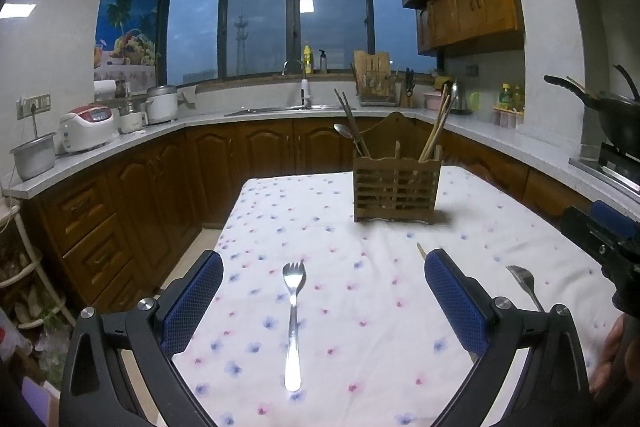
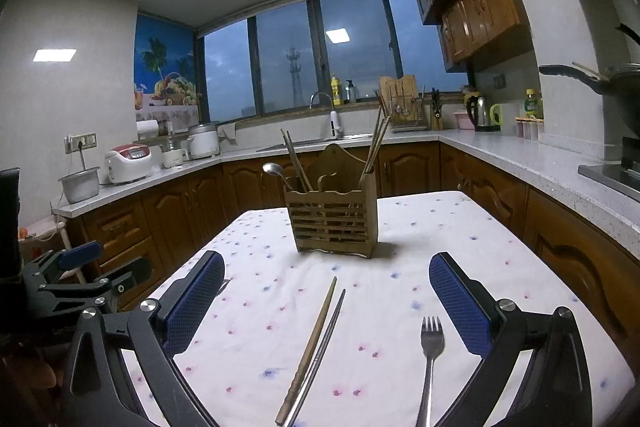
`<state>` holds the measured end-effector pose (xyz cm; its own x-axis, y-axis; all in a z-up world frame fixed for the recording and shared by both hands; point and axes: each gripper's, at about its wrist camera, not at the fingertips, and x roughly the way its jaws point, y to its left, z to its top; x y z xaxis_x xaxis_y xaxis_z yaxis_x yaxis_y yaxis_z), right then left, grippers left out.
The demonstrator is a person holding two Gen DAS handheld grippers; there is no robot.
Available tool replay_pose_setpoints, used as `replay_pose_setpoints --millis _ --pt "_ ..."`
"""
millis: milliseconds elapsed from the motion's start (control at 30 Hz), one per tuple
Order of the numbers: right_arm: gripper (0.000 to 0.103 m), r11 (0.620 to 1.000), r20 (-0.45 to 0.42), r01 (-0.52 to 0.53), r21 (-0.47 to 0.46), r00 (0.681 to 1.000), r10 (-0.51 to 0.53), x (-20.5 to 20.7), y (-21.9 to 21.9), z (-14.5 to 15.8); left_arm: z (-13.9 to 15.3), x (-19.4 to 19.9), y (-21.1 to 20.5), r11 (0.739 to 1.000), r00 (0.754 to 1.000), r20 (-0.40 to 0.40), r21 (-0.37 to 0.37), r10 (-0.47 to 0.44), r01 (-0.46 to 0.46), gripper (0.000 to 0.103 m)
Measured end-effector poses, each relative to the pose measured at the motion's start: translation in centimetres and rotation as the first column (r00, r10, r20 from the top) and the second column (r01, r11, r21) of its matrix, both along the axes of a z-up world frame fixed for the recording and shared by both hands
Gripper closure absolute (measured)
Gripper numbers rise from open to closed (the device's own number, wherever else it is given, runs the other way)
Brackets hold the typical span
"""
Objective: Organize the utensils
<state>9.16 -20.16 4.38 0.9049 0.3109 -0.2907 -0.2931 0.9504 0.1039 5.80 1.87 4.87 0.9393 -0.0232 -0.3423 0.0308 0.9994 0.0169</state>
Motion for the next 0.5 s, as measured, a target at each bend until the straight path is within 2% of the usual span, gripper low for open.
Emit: replay_pose_setpoints --millis 500 --pt "0.000 1.000 0.001 -0.001 0.002 1.000 0.001 0.04 -0.16 0.01 0.06 0.03 -0.12 1.000 1.000 0.000 -0.001 -0.002 0.002 0.001"
